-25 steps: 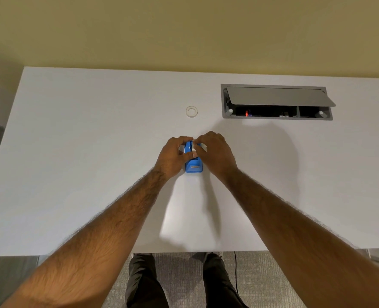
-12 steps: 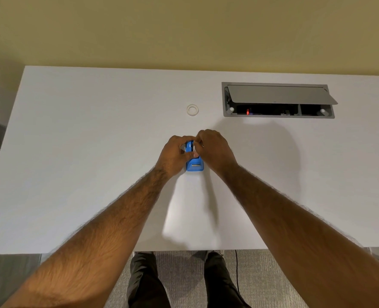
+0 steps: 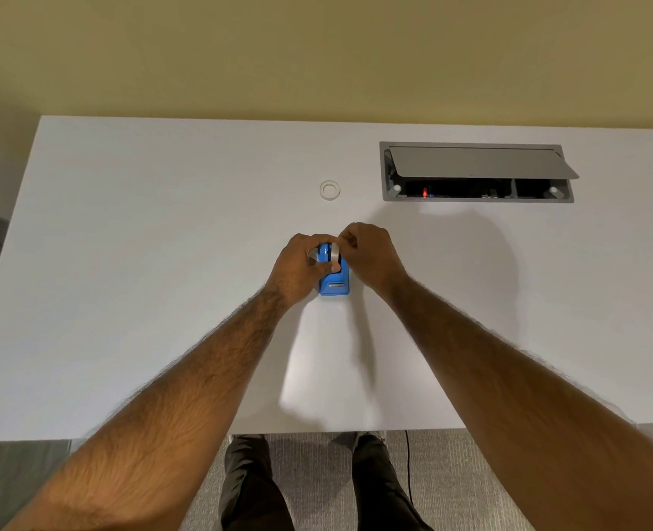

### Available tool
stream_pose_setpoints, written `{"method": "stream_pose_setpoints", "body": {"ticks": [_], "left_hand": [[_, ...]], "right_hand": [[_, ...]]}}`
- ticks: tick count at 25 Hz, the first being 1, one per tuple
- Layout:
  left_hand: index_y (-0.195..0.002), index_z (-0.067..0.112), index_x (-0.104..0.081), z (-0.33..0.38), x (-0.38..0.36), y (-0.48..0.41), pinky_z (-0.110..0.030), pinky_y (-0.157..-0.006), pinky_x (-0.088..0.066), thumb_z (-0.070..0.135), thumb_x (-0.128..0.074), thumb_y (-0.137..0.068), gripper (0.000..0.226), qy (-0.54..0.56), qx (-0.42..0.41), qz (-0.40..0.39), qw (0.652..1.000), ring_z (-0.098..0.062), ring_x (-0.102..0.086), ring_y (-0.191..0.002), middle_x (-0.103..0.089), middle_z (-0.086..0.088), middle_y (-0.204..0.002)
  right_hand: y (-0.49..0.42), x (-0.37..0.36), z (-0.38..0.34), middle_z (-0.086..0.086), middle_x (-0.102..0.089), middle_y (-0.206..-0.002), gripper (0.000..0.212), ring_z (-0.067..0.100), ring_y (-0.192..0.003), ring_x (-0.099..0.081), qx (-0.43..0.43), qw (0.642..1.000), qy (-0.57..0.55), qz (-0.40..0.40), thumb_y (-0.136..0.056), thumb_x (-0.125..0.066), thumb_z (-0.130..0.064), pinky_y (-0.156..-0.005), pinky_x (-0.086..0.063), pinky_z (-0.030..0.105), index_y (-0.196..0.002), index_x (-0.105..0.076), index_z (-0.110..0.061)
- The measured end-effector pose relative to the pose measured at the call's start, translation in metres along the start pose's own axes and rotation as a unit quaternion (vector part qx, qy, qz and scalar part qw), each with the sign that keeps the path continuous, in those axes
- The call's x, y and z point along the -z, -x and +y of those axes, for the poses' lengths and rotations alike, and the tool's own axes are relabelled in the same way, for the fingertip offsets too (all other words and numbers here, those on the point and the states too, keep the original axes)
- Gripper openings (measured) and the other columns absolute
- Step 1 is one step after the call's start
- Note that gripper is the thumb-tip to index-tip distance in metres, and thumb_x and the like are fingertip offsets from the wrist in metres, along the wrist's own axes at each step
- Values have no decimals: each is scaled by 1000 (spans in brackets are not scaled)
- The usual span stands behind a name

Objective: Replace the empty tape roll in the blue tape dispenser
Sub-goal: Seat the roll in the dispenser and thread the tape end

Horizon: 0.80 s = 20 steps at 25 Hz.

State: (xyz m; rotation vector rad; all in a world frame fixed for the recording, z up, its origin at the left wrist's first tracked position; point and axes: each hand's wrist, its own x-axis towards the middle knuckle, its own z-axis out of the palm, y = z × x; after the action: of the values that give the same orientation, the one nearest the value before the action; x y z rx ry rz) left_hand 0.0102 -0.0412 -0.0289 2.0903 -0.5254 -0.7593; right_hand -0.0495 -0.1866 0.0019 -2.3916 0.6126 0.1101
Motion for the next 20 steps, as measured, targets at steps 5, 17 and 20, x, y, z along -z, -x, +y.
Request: {"method": "stream_pose_setpoints", "body": {"ticks": [5,17,20], "left_hand": [[-122,22,-68,3,1,0,-37,-104,-46,24,-78,-84,40,-6,6,-5,1000,-22,-59,-115,-68,-2,-120],[-120,25,-68,2,-1,2,-41,-100,-51,22,-80,-81,41,8,-1,11,1000,-19,-58,-106,-64,3,-113],[-118,32,-68,2,0,3,-36,-97,-51,21,-81,-78,43,17,7,13,1000,-17,-60,-99,-60,12,-105]], "right_hand": [[-1,0,2,4,-66,-84,18,15,-73,-58,27,999,33,-17,-93,-57,-23,-71,-45,23,-94,-66,-8],[-2,-6,-2,7,-65,-80,19,14,-69,-54,6,999,44,6,-94,-54,-22,-66,-39,20,-90,-64,-7],[1,2,3,8,-71,-86,19,14,-72,-58,-10,999,-39,5,-94,-55,-21,-65,-39,15,-92,-68,-7]]}}
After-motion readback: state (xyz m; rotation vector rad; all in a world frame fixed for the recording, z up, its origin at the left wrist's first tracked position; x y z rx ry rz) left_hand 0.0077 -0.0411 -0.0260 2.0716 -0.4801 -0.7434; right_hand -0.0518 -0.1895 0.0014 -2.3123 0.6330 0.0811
